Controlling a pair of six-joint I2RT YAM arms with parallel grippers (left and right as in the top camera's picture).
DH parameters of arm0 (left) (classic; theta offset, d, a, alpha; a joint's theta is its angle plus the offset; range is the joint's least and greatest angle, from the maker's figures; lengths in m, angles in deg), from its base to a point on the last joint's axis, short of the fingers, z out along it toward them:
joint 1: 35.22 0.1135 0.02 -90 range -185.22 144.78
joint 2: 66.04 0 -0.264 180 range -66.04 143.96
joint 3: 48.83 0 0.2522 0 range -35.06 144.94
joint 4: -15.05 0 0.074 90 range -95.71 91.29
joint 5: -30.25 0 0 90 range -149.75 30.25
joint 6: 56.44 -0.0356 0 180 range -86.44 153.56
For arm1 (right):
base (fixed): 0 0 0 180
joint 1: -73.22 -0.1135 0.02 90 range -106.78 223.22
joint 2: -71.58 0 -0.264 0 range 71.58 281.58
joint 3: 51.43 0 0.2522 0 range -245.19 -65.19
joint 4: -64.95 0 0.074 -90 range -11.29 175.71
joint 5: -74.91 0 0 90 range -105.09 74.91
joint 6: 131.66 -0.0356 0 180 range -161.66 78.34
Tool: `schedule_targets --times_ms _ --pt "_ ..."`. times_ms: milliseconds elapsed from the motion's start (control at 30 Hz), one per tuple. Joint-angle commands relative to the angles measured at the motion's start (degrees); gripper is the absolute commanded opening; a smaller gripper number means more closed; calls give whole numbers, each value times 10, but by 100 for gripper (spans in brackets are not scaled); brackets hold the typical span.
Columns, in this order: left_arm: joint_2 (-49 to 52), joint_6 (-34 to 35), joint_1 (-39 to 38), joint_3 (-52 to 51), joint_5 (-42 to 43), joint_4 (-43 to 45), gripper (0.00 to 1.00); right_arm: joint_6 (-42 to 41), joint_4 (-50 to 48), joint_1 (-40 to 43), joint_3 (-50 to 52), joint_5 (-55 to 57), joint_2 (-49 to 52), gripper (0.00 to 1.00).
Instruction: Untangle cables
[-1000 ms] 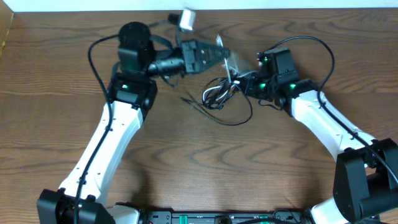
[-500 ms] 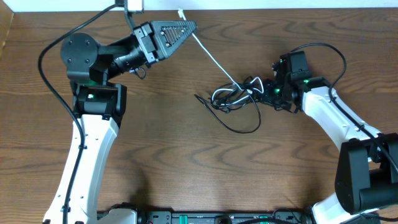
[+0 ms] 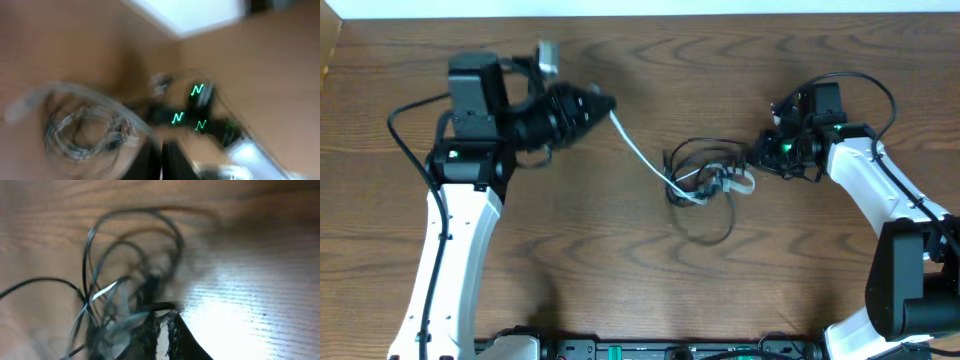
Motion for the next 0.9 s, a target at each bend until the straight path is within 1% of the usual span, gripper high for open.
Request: schedule_targets --times_ms 0,100,167,267,300,333,400,467,567,633,733,867 --pt "-6 -184 -9 7 -119 -104 7 23 6 -5 4 -27 6 8" --pt "-6 -217 -9 7 -185 -189 8 23 10 -5 4 -28 -1 6" --pt "-6 -229 -9 7 -217 -224 8 23 10 -5 4 -28 -12 7" --pt "-6 -252 -9 7 -244 -254 16 27 11 -3 3 -27 -37 9" --pt "-6 -259 -9 7 -249 -258 17 27 12 -2 3 -27 -44 10" --pt "-6 -264 -9 7 -253 -261 24 27 14 -2 3 -28 -52 11" --pt "-6 -269 -9 7 -254 -265 27 27 16 -2 3 -28 -64 13" --pt "-6 -269 -9 7 -254 -269 28 27 18 -3 3 -28 -75 17" --pt "-6 -269 -9 5 -254 -273 31 27 19 -3 3 -30 -87 36" --pt "-6 -269 -9 2 -251 -272 34 27 15 -3 3 -42 -94 45" --pt "-5 -269 -18 -8 -250 -263 36 27 10 -6 3 -62 -97 51" --pt "6 -269 -59 -19 -230 -234 44 44 22 -15 3 -52 -96 55"
